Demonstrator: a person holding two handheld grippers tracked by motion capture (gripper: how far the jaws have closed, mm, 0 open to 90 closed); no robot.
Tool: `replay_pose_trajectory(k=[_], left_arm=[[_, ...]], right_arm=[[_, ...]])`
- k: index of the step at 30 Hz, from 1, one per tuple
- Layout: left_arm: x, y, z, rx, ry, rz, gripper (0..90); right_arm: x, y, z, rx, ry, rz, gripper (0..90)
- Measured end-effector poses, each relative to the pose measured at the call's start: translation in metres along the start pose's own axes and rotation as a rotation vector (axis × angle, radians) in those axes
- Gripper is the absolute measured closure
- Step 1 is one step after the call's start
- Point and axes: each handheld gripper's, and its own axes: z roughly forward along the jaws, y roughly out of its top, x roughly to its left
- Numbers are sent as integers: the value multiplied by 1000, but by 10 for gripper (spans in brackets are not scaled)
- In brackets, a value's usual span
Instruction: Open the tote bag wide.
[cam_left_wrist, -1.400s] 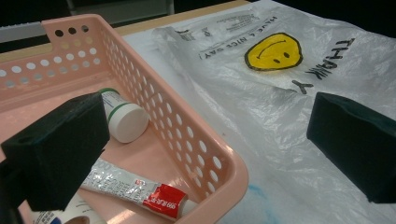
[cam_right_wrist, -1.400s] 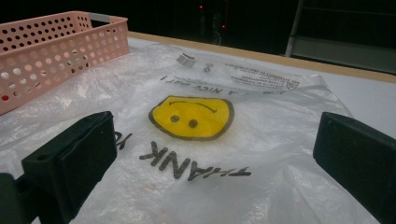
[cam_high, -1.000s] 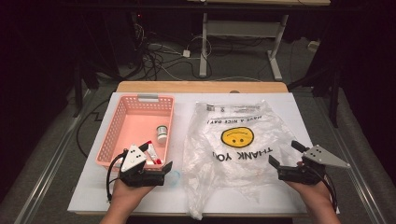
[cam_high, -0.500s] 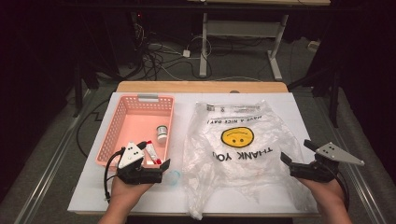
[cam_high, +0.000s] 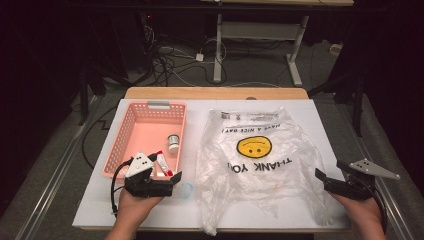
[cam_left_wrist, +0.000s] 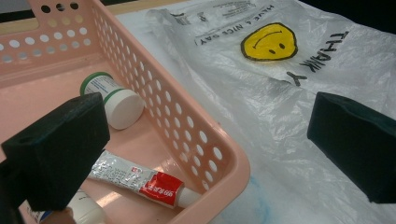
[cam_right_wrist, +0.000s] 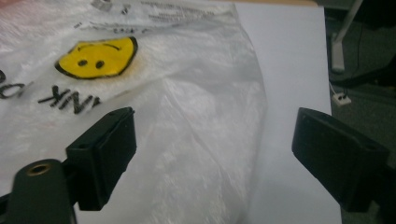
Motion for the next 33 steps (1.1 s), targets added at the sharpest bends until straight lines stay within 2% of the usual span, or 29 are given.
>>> replay_pose_trajectory(k=[4,12,16,21,26,28,33], left_arm=[[0,-1,1,10,-14,4,0],[-1,-1,4,17,-12,14,0],[-1,-2,4,14,2,15,0],[-1,-2,4,5,10,26,0],[-1,-3,4,1,7,25,0],[-1,-3,4,-1,4,29,0],[-1,-3,5,3,4,28,0]], right_arm=[[-8,-7,2,33,4,54,227],[-12,-15,10,112,11,82,327],[-13,-20,15,153,34,95,455],[-8,-21,15,175,37,75,658],[-2,-22,14,188,59,41,864],[2,-23,12,185,65,29,892],[16,-28,-3,171,92,-7,897]])
